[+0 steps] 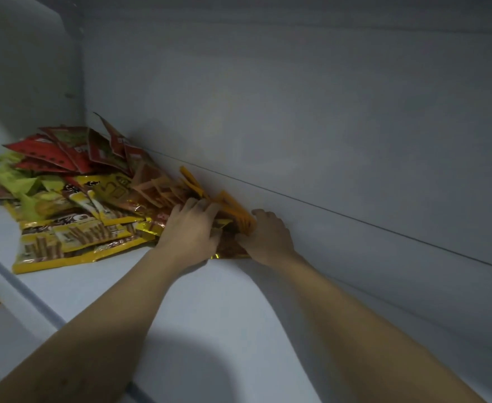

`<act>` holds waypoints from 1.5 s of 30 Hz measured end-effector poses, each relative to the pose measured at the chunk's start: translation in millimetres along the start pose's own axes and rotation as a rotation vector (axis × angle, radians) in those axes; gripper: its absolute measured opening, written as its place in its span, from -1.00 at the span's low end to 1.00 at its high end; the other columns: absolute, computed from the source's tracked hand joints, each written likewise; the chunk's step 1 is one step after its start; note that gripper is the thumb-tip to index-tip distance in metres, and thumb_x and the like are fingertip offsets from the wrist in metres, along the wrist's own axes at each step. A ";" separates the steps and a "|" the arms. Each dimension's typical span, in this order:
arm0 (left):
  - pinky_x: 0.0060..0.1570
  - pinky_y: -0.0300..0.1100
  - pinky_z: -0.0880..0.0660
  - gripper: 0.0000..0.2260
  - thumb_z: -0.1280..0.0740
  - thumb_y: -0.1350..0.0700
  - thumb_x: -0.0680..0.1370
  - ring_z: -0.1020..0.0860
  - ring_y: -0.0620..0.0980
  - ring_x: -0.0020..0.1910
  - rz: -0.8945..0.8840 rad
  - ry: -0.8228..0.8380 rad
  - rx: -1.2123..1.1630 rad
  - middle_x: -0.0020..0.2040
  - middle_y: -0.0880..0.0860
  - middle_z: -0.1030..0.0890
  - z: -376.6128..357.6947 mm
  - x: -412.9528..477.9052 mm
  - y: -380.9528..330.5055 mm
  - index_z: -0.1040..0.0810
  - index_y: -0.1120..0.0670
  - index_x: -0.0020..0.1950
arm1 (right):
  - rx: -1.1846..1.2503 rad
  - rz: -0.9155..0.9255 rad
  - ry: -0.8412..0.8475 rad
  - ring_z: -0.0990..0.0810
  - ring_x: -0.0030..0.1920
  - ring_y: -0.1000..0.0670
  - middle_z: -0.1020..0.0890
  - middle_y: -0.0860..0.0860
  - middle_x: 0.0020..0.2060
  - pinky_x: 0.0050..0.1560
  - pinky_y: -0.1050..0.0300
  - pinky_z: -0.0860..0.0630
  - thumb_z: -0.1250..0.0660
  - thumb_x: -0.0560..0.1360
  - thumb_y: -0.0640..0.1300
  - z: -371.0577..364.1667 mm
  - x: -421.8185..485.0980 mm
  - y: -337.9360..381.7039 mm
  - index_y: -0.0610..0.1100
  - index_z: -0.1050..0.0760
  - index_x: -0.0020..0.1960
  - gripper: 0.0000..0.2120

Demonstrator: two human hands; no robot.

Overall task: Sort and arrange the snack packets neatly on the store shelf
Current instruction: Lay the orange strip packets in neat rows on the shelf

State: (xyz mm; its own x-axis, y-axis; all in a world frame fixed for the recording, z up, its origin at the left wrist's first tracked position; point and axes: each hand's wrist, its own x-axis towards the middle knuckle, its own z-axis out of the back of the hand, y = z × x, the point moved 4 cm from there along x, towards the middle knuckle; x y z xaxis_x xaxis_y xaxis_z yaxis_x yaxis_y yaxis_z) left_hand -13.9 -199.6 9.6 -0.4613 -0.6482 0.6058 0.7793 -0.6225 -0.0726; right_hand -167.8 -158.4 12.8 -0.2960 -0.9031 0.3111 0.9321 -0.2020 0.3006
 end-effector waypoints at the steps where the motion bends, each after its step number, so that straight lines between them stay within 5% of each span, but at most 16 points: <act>1: 0.16 0.04 -0.36 -0.59 -0.32 -0.08 0.50 -0.41 0.14 0.27 -0.019 -0.005 -0.013 0.26 0.06 -0.54 -0.9 2.0 1.7 -0.48 0.01 0.32 | -0.019 0.001 -0.014 -0.41 0.30 -0.20 -0.45 -0.13 0.29 0.19 -0.03 -0.35 -0.36 0.48 0.11 -2.3 8.2 5.9 -0.12 -0.33 0.39 -0.42; 10: 0.09 -0.02 -0.24 -0.60 -0.36 -0.06 0.47 -0.34 0.06 0.29 -0.024 0.036 0.003 0.27 -0.05 -0.52 -16.3 2.5 12.3 -0.50 -0.10 0.31 | -0.198 0.033 -0.135 -0.50 0.22 -0.20 -0.50 -0.18 0.22 0.14 0.01 -0.42 -0.29 0.51 -0.15 -36.3 38.1 27.8 -0.21 -0.35 0.27 -0.64; 17: 0.07 -0.03 -0.20 -0.62 -0.35 -0.05 0.47 -0.33 0.04 0.29 -0.016 0.065 0.003 0.27 -0.08 -0.49 -20.0 4.2 13.1 -0.50 -0.12 0.29 | -0.308 0.090 -0.145 -0.57 0.08 -0.17 -0.63 -0.13 0.00 -0.18 0.10 -0.30 -0.30 0.49 -0.24 -47.9 43.2 24.7 -0.16 -0.52 0.10 -0.80; 24: 0.10 0.02 -0.19 -0.63 -0.29 -0.12 0.50 -0.32 0.05 0.32 -0.001 0.095 0.004 0.30 -0.07 -0.49 -18.2 2.6 16.2 -0.49 -0.13 0.30 | -0.298 0.093 -0.124 -0.59 0.04 -0.23 -0.59 -0.18 0.00 -0.11 0.06 -0.44 -0.29 0.48 -0.10 -14.4 18.0 -2.8 -0.12 -0.52 0.15 -0.74; 29: 0.10 0.00 -0.22 -0.60 -0.14 -0.18 0.51 -0.45 0.11 0.23 -0.033 -0.091 0.002 0.13 0.01 -0.63 -2.9 -2.0 -6.4 -0.63 -0.02 0.14 | -0.281 0.071 -0.179 -0.56 0.04 -0.20 -0.60 -0.14 -0.05 -0.18 0.08 -0.32 -0.27 0.50 -0.05 35.1 -21.5 -26.7 -0.09 -0.50 0.17 -0.73; 31: 0.16 -0.05 -0.29 -0.53 -0.09 -0.25 0.59 -0.50 0.10 0.24 -0.034 -0.004 -0.177 0.14 0.02 -0.65 -1.0 -0.8 -30.4 -0.61 0.01 0.22 | -0.292 0.047 -0.207 -0.54 0.05 -0.18 -0.60 -0.11 -0.06 -0.20 0.09 -0.30 -0.27 0.50 -0.03 57.4 -38.7 -35.1 -0.10 -0.49 0.14 -0.74; 34: 0.16 -0.12 -0.46 -0.23 -0.02 -0.47 0.47 -0.50 0.07 0.30 0.160 0.493 -0.823 0.31 0.04 -0.56 -7.7 -0.7 -84.9 -0.43 0.02 0.45 | -0.306 0.012 -0.235 -0.50 0.08 -0.14 -0.59 -0.06 -0.03 -0.21 0.08 -0.28 -0.25 0.52 -0.02 80.4 -64.0 -45.4 -0.09 -0.47 0.13 -0.76; 37: -0.02 0.08 -0.60 -0.37 -0.23 -0.40 0.43 -0.54 0.14 0.14 0.361 0.810 -1.584 0.14 0.14 -0.56 0.7 -1.8 -151.6 -0.57 0.07 0.24 | -0.272 -0.072 -0.224 -0.46 0.13 -0.11 -0.55 -0.04 -0.01 -0.18 0.08 -0.27 -0.24 0.54 -0.04 89.1 -87.6 -58.1 -0.06 -0.44 0.13 -0.81; 39: -0.14 -0.03 -0.59 -0.70 -0.33 -0.12 0.56 -0.56 0.11 -0.05 0.444 0.829 -1.783 -0.05 0.17 -0.56 6.2 2.4 -183.1 -0.55 0.12 -0.02 | -0.223 -0.143 -0.165 -0.46 0.14 -0.10 -0.48 -0.03 -0.04 -0.14 0.10 -0.31 -0.29 0.54 0.03 93.8 -101.8 -73.0 -0.03 -0.44 0.23 -0.69; 42: -0.38 -0.19 -0.57 -0.88 -0.21 0.16 0.65 -0.63 -0.02 -0.35 0.492 0.722 -1.875 -0.32 0.09 -0.64 0.7 5.8 -210.8 -0.49 0.15 -0.03 | 0.090 -0.190 -0.028 -0.52 0.11 -0.09 -0.51 -0.02 0.01 -0.01 0.13 -0.48 -0.44 0.44 0.07 105.9 -121.0 -100.3 0.10 -0.43 0.37 -0.48; 45: -0.10 0.02 -0.63 -0.86 -0.26 0.16 0.65 -0.69 0.06 -0.13 0.301 0.721 -1.852 -0.09 0.12 -0.71 -14.3 -1.9 -230.3 -0.54 0.17 0.14 | 0.383 -0.249 -0.189 -0.59 -0.01 0.03 -0.58 -0.03 0.13 -0.13 0.27 -0.52 -0.48 0.44 0.01 122.0 -143.9 -134.1 0.09 -0.51 0.25 -0.60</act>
State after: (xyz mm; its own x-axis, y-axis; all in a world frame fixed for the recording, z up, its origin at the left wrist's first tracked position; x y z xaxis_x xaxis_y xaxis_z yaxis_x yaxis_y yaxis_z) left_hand -198.6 -61.3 13.8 -0.8443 -0.5288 0.0868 -0.2304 0.2119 -0.9497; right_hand -275.6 44.9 37.7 -0.5660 -0.7534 0.3347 0.6950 -0.2178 0.6852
